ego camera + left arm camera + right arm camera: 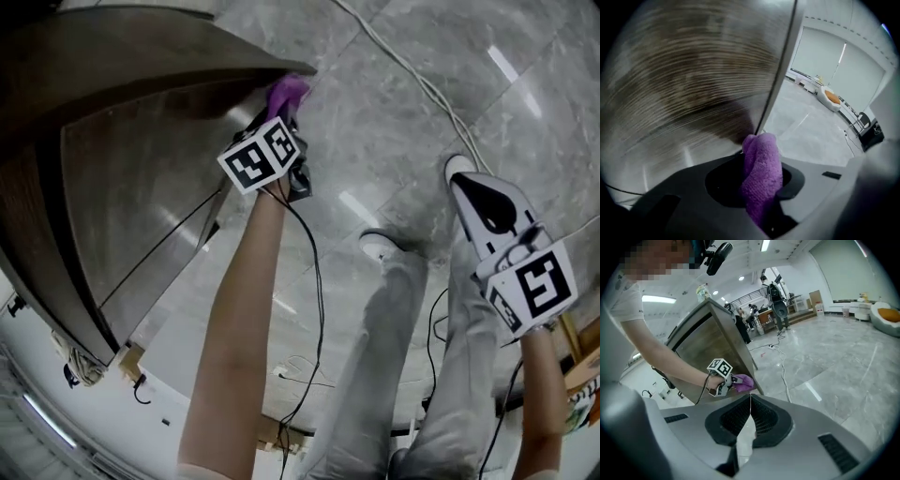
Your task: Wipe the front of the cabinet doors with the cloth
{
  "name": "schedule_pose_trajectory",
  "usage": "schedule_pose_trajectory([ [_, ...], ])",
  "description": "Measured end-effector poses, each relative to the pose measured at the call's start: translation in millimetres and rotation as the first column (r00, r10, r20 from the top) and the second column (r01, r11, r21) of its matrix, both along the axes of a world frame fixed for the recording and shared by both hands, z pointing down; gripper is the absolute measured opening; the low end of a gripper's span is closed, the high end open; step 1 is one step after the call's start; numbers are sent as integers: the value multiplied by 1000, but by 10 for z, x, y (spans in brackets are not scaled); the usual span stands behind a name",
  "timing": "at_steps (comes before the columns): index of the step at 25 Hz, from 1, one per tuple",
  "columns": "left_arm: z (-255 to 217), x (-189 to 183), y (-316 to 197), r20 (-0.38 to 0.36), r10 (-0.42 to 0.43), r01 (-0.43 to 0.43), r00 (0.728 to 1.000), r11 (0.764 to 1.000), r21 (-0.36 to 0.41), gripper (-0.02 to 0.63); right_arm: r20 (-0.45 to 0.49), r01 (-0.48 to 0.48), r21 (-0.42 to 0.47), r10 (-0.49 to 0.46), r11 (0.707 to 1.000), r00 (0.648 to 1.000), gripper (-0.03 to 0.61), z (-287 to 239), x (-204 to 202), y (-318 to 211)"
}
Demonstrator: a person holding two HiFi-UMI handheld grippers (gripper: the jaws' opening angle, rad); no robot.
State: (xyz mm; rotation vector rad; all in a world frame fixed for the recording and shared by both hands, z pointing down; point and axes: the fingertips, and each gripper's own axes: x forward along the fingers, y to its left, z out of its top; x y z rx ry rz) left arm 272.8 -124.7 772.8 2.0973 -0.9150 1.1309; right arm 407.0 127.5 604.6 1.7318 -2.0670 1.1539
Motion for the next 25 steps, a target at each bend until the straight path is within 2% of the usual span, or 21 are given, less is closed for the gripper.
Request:
schedule_pose_trajectory([
  [3,75,-202,-152,8,-35,35,999,999,8,100,-9,-33,-17,33,999,999,26,104,-91,81],
  [6,126,-434,-166,10,-37,37,999,999,-2,100,-18,-40,-46,39,998,999,26,203,-241,149],
  [11,186,-1122,-120,43,-48,49,998,998,-29,100,-44,62,-62,-65,996,997,26,212,-602,-5],
  [16,202,-1976,-104,131,-72,76,989,997,-21,100,-50,131,-16,-132,991,990,26,52,-968,-445],
  [20,175,-2620,-74,180,-152,157,972,987,-15,100,-49,172,19,-171,985,984,26,-56,-1277,-699],
  [25,17,-3115,-51,167,-246,249,955,969,3,100,-75,260,14,-258,966,963,26,-124,-1540,-723],
])
